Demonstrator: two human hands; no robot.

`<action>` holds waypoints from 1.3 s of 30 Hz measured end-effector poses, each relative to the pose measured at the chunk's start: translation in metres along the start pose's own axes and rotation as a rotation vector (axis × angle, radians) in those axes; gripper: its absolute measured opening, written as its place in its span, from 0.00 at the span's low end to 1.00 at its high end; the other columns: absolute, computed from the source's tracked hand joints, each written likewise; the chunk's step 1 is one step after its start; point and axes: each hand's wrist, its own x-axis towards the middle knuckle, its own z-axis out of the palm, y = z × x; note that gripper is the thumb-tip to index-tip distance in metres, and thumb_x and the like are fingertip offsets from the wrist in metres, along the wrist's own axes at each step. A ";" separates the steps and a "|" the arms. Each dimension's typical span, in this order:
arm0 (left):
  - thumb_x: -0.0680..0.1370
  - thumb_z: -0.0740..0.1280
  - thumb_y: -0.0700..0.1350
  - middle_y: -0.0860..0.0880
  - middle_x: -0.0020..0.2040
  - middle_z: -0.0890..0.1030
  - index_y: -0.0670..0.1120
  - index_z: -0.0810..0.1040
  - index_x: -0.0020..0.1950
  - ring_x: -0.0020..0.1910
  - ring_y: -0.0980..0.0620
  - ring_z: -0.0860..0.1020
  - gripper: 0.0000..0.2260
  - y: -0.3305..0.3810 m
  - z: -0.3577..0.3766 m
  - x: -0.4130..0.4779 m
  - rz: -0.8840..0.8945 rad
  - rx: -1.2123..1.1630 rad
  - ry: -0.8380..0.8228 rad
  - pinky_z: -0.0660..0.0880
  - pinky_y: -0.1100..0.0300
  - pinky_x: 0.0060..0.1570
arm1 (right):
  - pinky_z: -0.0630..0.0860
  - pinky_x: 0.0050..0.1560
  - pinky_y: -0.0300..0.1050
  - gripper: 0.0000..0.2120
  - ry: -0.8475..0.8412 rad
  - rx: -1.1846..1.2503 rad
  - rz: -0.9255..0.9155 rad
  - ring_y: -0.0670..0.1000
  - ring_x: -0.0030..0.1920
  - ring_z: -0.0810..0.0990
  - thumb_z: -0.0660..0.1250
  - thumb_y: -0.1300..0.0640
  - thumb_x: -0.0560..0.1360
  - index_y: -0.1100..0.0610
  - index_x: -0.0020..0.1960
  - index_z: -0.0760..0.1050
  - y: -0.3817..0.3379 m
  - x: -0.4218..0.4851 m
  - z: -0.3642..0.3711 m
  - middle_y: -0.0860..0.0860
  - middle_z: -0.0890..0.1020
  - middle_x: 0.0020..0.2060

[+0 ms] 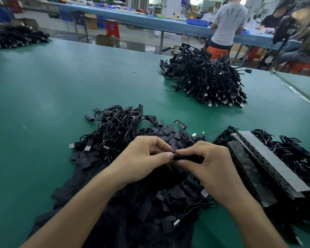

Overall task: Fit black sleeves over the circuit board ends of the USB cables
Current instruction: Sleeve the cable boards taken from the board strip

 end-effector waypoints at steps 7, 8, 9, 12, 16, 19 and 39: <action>0.73 0.75 0.35 0.44 0.35 0.85 0.42 0.82 0.46 0.34 0.52 0.82 0.05 0.000 -0.005 0.001 -0.030 -0.092 0.077 0.77 0.64 0.34 | 0.73 0.44 0.29 0.14 -0.001 -0.001 -0.001 0.40 0.41 0.82 0.81 0.60 0.65 0.53 0.49 0.86 0.003 0.001 -0.001 0.42 0.83 0.38; 0.73 0.75 0.35 0.43 0.35 0.85 0.41 0.82 0.46 0.34 0.51 0.82 0.05 0.000 -0.005 0.001 -0.032 -0.104 0.070 0.78 0.63 0.35 | 0.73 0.44 0.28 0.14 -0.001 -0.012 -0.006 0.40 0.41 0.82 0.81 0.59 0.64 0.52 0.49 0.86 0.003 0.001 -0.001 0.41 0.83 0.38; 0.73 0.75 0.34 0.42 0.36 0.85 0.41 0.82 0.46 0.34 0.50 0.82 0.05 0.000 -0.005 0.000 -0.035 -0.114 0.064 0.78 0.63 0.35 | 0.73 0.44 0.28 0.14 -0.005 -0.026 -0.015 0.39 0.42 0.81 0.81 0.59 0.64 0.52 0.50 0.86 0.003 0.002 -0.001 0.41 0.83 0.38; 0.73 0.74 0.33 0.42 0.35 0.85 0.41 0.81 0.46 0.34 0.50 0.83 0.06 0.000 -0.004 0.000 -0.039 -0.124 0.054 0.79 0.62 0.35 | 0.76 0.48 0.35 0.15 -0.041 -0.100 -0.074 0.41 0.44 0.81 0.80 0.56 0.66 0.52 0.52 0.85 0.002 0.002 -0.001 0.41 0.83 0.41; 0.74 0.73 0.32 0.44 0.36 0.85 0.42 0.81 0.46 0.34 0.51 0.83 0.06 0.000 -0.003 0.001 -0.039 -0.122 0.045 0.79 0.63 0.36 | 0.79 0.50 0.50 0.15 -0.031 -0.147 -0.132 0.47 0.47 0.81 0.79 0.57 0.68 0.53 0.54 0.85 0.002 0.000 0.002 0.45 0.83 0.43; 0.74 0.73 0.31 0.43 0.36 0.85 0.42 0.81 0.46 0.35 0.51 0.84 0.06 0.000 -0.004 0.000 -0.040 -0.122 0.035 0.79 0.62 0.36 | 0.79 0.48 0.46 0.14 -0.020 -0.127 -0.146 0.45 0.46 0.81 0.79 0.58 0.68 0.53 0.53 0.85 0.004 0.000 0.003 0.44 0.83 0.42; 0.75 0.72 0.31 0.42 0.35 0.84 0.39 0.80 0.45 0.34 0.49 0.84 0.04 0.001 -0.003 0.001 -0.067 -0.239 0.104 0.81 0.62 0.35 | 0.74 0.38 0.30 0.18 0.193 0.086 0.089 0.41 0.35 0.81 0.81 0.54 0.65 0.44 0.53 0.82 0.002 0.000 0.008 0.41 0.83 0.36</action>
